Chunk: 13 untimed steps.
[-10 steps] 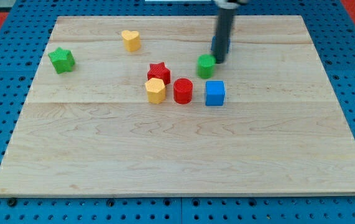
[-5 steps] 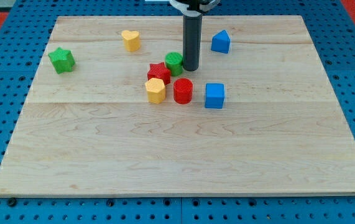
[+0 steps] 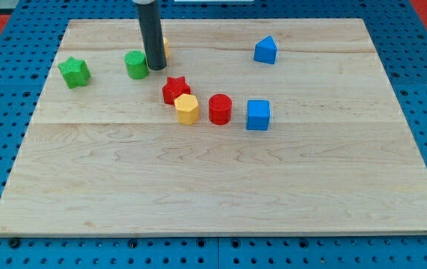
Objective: Slide the green circle to the bottom right of the green star
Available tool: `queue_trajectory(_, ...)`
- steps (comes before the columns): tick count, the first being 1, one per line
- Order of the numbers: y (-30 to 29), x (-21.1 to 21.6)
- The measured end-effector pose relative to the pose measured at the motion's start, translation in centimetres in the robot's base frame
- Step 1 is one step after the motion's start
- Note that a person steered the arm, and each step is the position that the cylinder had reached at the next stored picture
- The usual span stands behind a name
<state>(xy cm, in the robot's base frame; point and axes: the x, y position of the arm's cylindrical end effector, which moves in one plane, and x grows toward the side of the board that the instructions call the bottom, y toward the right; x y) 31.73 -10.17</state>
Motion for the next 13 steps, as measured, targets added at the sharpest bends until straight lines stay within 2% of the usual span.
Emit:
queue_trajectory(1,-0.2,-1.4)
queue_trajectory(2,-3.7,-2.1)
queue_trajectory(3,-8.0,-0.3)
queue_trajectory(4,-8.8,-0.3)
queue_trajectory(13,-6.1,1.4)
